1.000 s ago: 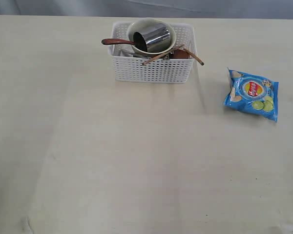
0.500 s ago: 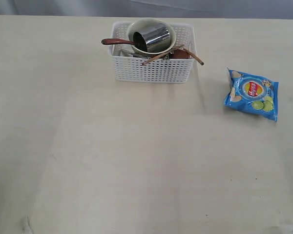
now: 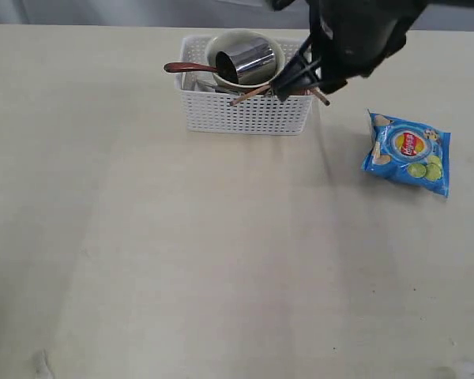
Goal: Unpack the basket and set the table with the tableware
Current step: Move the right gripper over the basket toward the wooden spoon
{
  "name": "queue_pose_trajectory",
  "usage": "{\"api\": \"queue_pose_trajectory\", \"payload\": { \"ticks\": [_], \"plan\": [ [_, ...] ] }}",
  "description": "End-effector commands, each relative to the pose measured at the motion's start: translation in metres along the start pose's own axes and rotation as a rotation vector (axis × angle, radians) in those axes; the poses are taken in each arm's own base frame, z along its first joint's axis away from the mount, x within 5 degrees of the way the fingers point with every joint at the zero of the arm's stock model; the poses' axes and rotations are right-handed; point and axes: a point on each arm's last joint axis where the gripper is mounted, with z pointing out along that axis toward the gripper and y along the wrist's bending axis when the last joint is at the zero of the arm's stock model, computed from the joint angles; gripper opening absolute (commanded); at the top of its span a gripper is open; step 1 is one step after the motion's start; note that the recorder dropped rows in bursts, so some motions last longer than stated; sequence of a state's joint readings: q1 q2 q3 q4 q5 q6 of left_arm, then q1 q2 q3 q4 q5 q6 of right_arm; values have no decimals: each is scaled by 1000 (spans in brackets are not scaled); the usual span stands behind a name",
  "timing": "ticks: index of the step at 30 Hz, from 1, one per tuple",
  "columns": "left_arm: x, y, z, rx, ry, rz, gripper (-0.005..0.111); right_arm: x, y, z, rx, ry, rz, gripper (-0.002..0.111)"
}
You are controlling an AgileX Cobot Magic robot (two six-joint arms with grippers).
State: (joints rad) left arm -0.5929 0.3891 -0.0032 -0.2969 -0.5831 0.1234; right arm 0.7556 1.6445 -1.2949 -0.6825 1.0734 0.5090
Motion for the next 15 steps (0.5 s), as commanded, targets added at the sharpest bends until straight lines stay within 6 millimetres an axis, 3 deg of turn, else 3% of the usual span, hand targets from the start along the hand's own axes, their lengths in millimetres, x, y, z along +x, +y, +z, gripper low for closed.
{"api": "queue_pose_trajectory", "payload": {
  "ticks": [1, 9, 12, 15],
  "plan": [
    [1, 0, -1, 2, 8, 7, 0, -27, -63, 24, -49, 81, 128, 46],
    [15, -2, -2, 21, 158, 7, 0, -31, -141, 63, -585, 106, 410, 46],
    [22, -3, -4, 31, 240, 7, 0, -26, -156, 65, -730, 97, 542, 46],
    [27, -3, -5, 38, 295, 7, 0, -24, -158, 65, -770, 116, 600, 47]
  ]
}}
